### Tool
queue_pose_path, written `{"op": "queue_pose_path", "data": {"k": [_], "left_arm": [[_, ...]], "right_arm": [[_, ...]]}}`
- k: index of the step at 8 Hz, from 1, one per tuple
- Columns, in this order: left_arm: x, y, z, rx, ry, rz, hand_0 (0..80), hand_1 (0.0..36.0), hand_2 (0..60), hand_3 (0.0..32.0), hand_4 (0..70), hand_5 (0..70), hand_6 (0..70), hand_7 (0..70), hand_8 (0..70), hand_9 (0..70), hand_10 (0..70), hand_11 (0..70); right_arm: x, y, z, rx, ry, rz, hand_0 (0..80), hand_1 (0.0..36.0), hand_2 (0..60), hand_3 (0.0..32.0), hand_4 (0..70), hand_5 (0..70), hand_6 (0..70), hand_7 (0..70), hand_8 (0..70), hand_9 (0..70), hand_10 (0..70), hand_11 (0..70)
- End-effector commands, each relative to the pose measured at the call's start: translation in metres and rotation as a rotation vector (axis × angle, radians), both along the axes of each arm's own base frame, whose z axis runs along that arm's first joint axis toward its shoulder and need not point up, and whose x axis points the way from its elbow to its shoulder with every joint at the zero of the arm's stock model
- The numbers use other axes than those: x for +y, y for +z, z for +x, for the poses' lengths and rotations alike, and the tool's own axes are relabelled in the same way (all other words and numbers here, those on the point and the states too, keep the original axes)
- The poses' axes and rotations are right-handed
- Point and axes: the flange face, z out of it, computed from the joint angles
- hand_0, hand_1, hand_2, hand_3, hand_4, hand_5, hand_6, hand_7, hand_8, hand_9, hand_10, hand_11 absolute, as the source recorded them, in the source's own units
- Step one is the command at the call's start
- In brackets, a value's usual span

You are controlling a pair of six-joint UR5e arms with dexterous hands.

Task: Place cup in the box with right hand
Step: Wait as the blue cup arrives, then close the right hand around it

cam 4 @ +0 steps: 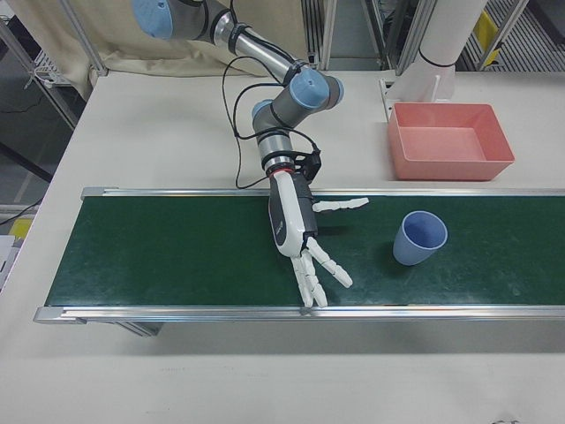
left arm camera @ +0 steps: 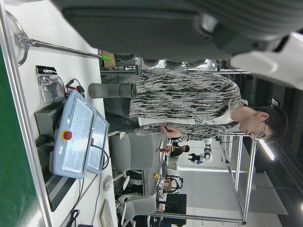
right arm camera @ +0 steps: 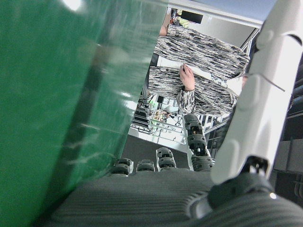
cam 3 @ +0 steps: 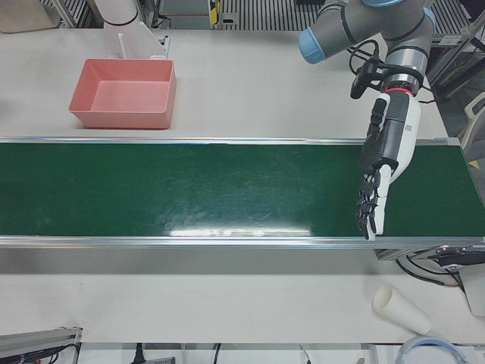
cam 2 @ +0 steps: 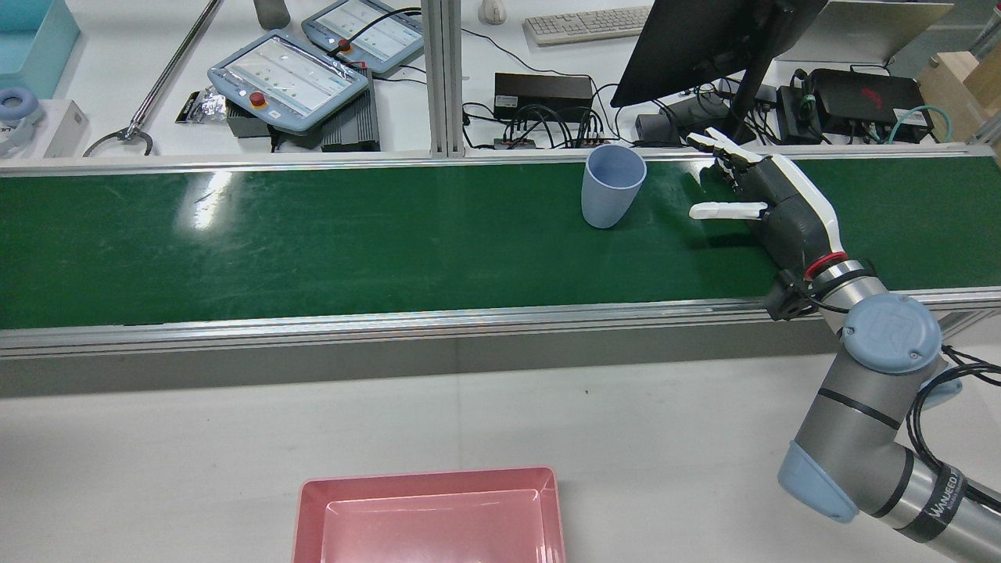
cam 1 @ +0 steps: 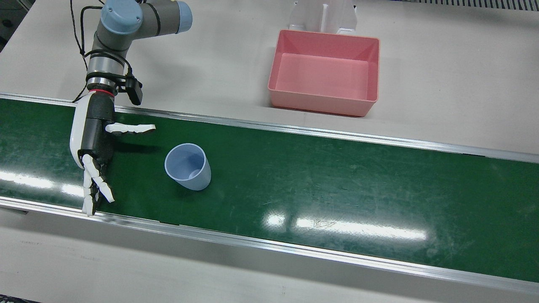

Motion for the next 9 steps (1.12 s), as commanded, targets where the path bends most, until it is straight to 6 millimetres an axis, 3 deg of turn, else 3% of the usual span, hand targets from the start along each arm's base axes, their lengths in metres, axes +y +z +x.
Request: {"op": "queue_pose_path", "data": {"k": [1,2,3,4,5,7,9], "left_arm": [[0.0,0.0,0.0,0.0,0.0,0.001,0.0,0.0,0.0,0.0,0.0,0.0,0.0,0.0,0.0,0.0,0.0,0.0],[0.0,0.0,0.0,-0.001,0.0,-0.001,0.0,0.0,0.0,0.0,0.0,0.0,0.0,0.0,0.0,0.0,0.0,0.0],[0.0,0.0,0.0,0.0,0.0,0.001,0.0,0.0,0.0,0.0,0.0,0.0,0.0,0.0,0.0,0.0,0.0,0.0],[0.0,0.0,0.0,0.0,0.0,0.001,0.0,0.0,0.0,0.0,0.0,0.0,0.0,0.0,0.0,0.0,0.0,0.0],[0.0,0.0,0.0,0.0,0.0,0.001,0.0,0.0,0.0,0.0,0.0,0.0,0.0,0.0,0.0,0.0,0.0,0.0],[0.0,0.0,-0.001,0.0,-0.002,0.001,0.0,0.0,0.0,0.0,0.0,0.0,0.0,0.0,0.0,0.0,0.0,0.0],[0.0,0.0,0.0,0.0,0.0,0.001,0.0,0.0,0.0,0.0,0.0,0.0,0.0,0.0,0.0,0.0,0.0,0.0]], "right_arm": [[0.001,0.0,-0.001,-0.001,-0.002,0.0,51.4,16.6,0.0,0.0,0.0,5.8,4.5,11.4,1.8,2.5,2.5,5.5],[0.001,0.0,-0.001,0.001,-0.002,0.0,51.9,17.4,0.0,0.0,0.0,5.9,5.0,13.7,1.8,3.5,2.8,6.0],[0.0,0.001,0.0,0.006,0.001,-0.005,52.8,20.3,4.8,0.0,5.0,6.5,8.5,30.4,5.5,12.7,4.5,8.5],[0.0,0.003,0.005,0.012,0.039,-0.012,52.0,26.8,49.3,0.0,34.4,10.5,25.0,70.0,36.9,61.5,24.4,36.6],[0.001,0.005,0.007,0.016,0.049,-0.016,52.5,35.2,60.0,0.0,42.0,14.9,35.2,70.0,54.5,70.0,40.9,58.6],[-0.001,-0.001,0.02,0.006,0.069,-0.007,53.7,35.1,60.0,0.0,34.0,15.4,34.0,70.0,53.1,70.0,41.6,59.8],[0.012,-0.06,0.04,-0.016,0.089,0.091,53.6,31.6,60.0,0.0,31.9,14.5,32.2,70.0,50.8,70.0,39.4,56.6]]}}
